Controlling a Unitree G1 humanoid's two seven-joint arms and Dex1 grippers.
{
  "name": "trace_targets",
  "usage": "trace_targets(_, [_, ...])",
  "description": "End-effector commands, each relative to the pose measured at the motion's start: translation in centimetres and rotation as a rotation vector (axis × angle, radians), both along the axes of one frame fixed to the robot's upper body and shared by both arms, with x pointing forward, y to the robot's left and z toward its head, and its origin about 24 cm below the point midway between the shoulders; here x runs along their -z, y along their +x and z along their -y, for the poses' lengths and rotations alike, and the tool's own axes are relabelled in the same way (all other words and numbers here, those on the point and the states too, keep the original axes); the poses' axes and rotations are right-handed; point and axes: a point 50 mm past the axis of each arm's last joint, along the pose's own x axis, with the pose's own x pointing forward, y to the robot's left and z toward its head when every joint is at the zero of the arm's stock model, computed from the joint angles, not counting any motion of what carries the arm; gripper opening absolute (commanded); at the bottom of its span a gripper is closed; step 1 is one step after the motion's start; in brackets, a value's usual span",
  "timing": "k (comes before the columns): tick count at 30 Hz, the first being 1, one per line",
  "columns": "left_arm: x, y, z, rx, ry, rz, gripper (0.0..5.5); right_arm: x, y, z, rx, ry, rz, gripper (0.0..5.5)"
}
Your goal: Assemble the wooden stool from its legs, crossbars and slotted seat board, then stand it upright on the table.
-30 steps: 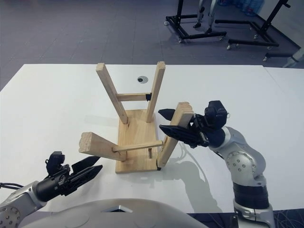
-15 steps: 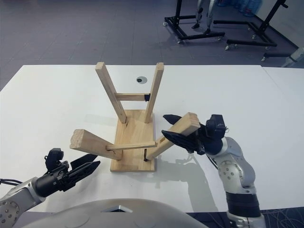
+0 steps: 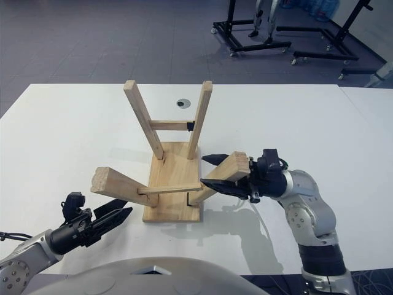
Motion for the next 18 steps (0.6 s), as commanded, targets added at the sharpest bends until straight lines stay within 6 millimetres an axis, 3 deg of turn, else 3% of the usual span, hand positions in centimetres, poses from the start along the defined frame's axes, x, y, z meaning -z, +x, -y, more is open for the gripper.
trace_targets(1, [0.1, 0.1, 0.0, -0.006, 0.019, -0.006, 4.65, 1.4, -0.2, 0.4, 0.022, -0.087, -0.024, 2.04])
trace_targets(18, [0.5, 0.6, 0.3, 0.019, 0.032, 0.000, 4.65, 0.2, 0.6, -1.1, -0.029, -0.072, 0.048, 2.04])
